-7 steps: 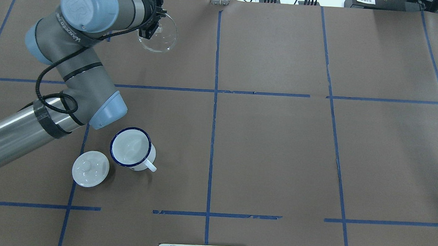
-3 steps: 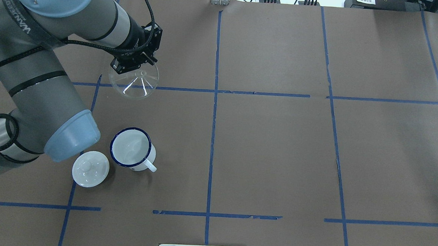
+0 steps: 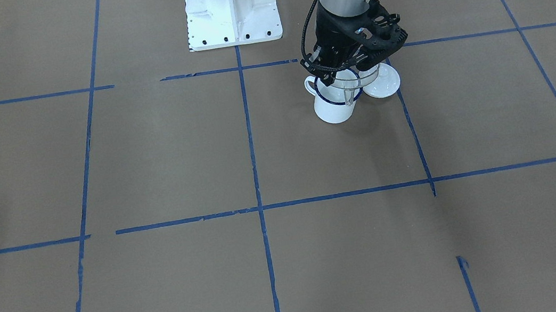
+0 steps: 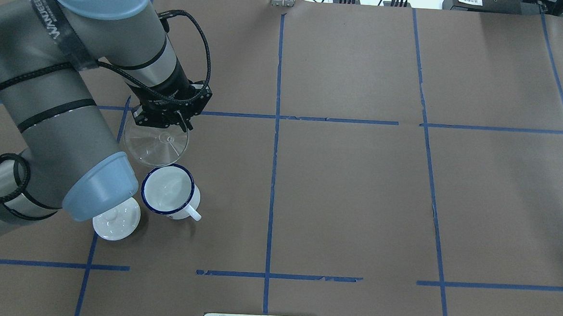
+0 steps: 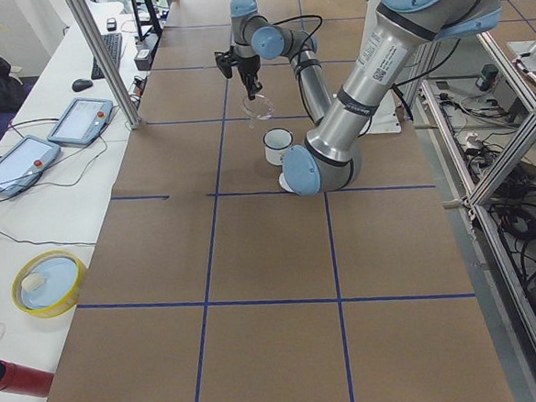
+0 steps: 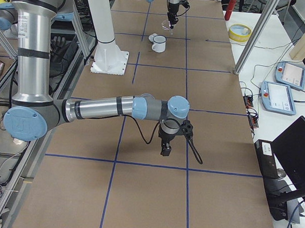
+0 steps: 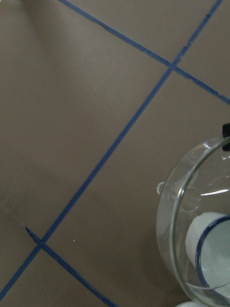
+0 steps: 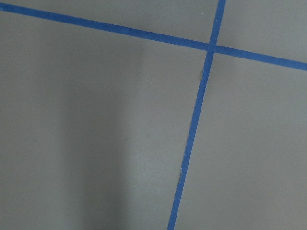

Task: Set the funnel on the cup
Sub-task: 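Lift the glass cup and carry it toward the white mug, then lower the glass cup into the white mug with the left gripper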

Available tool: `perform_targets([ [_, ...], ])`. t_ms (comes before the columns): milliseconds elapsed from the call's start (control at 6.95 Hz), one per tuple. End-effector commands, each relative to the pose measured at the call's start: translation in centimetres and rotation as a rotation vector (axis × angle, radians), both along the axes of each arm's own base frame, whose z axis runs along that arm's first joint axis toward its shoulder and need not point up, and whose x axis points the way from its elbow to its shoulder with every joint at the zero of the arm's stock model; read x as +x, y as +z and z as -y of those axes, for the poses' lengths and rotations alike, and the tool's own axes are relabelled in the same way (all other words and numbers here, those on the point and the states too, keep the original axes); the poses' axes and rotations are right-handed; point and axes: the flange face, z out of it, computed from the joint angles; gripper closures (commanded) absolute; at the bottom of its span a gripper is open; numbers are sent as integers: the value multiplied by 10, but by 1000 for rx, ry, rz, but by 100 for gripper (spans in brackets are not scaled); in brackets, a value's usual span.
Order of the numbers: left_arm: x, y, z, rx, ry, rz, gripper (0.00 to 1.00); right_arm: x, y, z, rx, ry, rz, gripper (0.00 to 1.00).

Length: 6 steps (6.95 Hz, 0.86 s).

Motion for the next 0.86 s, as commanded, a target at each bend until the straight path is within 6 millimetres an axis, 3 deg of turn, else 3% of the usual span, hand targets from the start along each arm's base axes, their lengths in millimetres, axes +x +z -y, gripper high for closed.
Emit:
perform_targets([
  [0, 27, 7, -20, 2, 100, 17, 100, 0, 0, 0, 0, 0, 0, 0],
  [288, 58, 37, -39, -22, 155, 51, 100, 0, 0, 0, 0, 0, 0, 0],
  [720, 87, 64, -39, -33, 180, 64, 100, 0, 0, 0, 0, 0, 0, 0],
])
